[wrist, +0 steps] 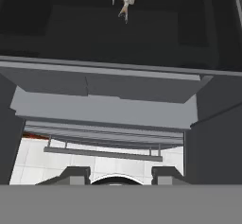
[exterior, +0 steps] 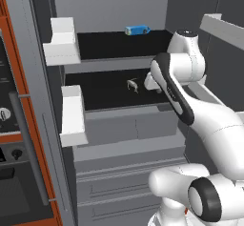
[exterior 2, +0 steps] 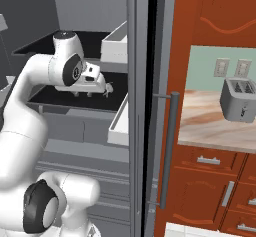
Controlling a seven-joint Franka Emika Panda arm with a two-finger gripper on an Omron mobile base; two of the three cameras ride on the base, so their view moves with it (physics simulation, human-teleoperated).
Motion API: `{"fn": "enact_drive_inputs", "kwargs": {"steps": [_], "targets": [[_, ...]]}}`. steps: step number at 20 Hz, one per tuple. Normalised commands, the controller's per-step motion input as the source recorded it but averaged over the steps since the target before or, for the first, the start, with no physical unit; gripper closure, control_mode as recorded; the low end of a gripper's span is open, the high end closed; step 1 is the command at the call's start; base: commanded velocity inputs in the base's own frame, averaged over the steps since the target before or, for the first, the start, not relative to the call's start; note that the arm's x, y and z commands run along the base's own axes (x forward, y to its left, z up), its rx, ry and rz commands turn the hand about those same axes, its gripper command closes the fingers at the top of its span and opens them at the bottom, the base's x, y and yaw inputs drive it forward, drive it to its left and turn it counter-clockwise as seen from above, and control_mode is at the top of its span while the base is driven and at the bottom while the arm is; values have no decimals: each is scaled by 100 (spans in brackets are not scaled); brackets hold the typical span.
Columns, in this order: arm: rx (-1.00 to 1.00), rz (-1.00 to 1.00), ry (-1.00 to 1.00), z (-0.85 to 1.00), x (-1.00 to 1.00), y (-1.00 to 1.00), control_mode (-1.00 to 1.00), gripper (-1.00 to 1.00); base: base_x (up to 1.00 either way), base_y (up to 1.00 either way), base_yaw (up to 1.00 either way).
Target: Take the fish out of the fridge, briefly rinse it in the sink, and place it on the tray next to the sink.
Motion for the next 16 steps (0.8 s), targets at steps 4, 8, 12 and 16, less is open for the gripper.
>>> {"fn": "enact_drive_inputs", "kwargs": {"steps": [4, 8, 12, 16], "targets": [[0, 0, -2, 0, -2, 0, -100, -100, 0, 0, 0], [2, 0, 7, -48, 0, 4, -100, -100, 0, 0, 0], [8, -5, -2, -81, 5, 7, -100, -100, 0, 0, 0], [3, -13, -14, -31, 28, 2, -100, -100, 0, 0, 0]]}}
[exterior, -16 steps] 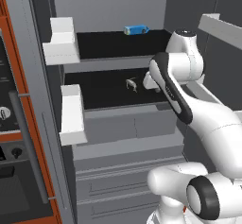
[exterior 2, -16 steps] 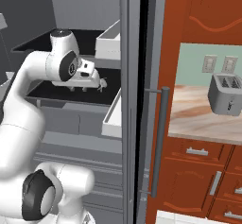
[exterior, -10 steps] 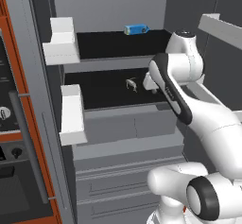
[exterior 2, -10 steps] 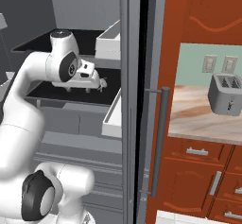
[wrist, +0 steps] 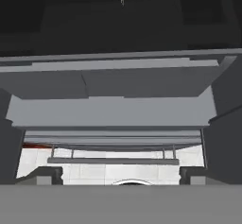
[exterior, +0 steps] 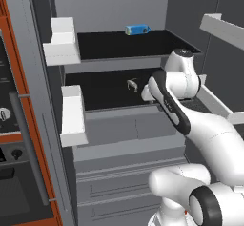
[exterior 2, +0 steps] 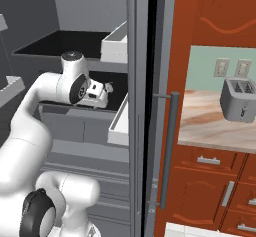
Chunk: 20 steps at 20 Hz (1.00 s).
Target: Take the fish out of the fridge, briefly rinse it in the sink, and place it on the tray next to the sink.
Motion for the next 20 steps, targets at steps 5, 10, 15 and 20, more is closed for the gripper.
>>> {"fn": "enact_drive_inputs", "kwargs": {"steps": [5, 10, 15, 20], "targets": [[1, -10, -4, 1, 49, 4, -100, -100, 0, 0, 0], [10, -6, 0, 27, 44, 0, -100, -100, 0, 0, 0], [0, 0, -5, 0, 17, 1, -100, -100, 0, 0, 0], [-8, 0, -17, -12, 39, 5, -100, -100, 0, 0, 0]]}}
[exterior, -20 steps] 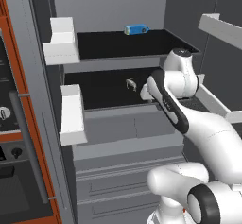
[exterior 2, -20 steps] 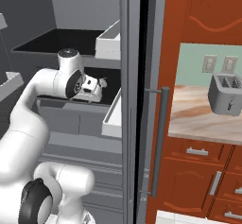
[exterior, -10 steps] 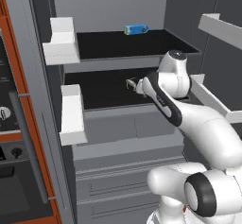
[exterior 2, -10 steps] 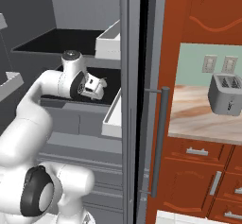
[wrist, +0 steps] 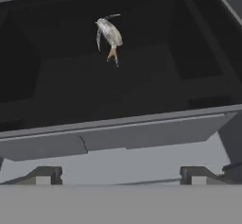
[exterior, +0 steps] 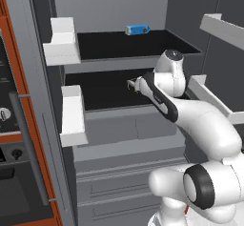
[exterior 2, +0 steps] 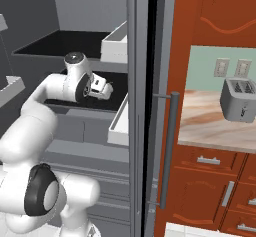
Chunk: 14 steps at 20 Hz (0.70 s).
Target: Take the fish out of the fridge, briefly rinse it in the sink, and place it on the tray next to the sink.
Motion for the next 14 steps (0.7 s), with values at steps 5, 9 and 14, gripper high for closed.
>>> {"fn": "enact_drive_inputs", "kwargs": {"steps": [5, 9, 14], "targets": [[-2, 0, -12, -18, 71, 4, -100, -100, 0, 0, 0], [0, 0, -1, -10, 71, 1, -100, -100, 0, 0, 0], [0, 0, 0, -1, 58, 4, -100, -100, 0, 0, 0]]}}
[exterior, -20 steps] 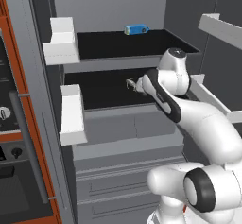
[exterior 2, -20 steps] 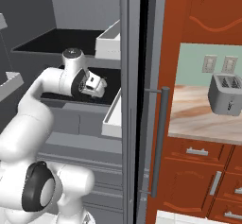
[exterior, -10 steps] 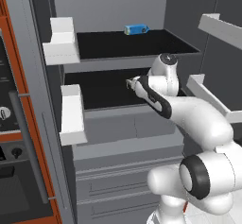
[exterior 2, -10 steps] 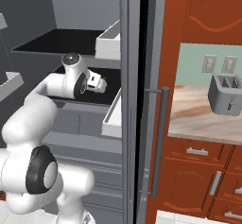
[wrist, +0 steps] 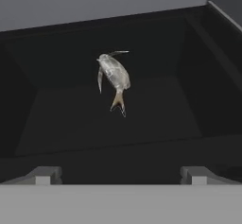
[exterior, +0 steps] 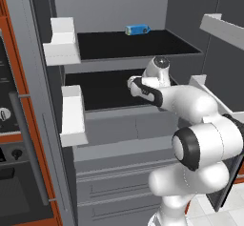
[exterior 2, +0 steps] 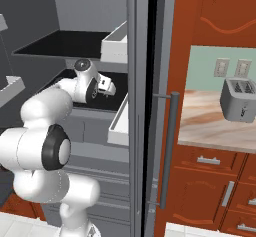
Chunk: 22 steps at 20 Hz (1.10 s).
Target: Take the fish out of the fridge, briefly rinse it in the sink, and place it on the tray next to the sink.
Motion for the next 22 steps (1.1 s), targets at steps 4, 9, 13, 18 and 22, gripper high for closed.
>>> {"fn": "enact_drive_inputs", "kwargs": {"steps": [4, 9, 13, 18, 22], "targets": [[0, 0, 4, -3, 14, 5, -100, -100, 0, 0, 0], [0, 0, 7, -31, 15, 1, -100, -100, 0, 0, 0], [0, 0, 1, -16, 31, 0, -100, -100, 0, 0, 0], [0, 0, 0, -5, 46, 0, -100, -100, 0, 0, 0], [0, 0, 0, -28, 38, 0, -100, -100, 0, 0, 0]]}}
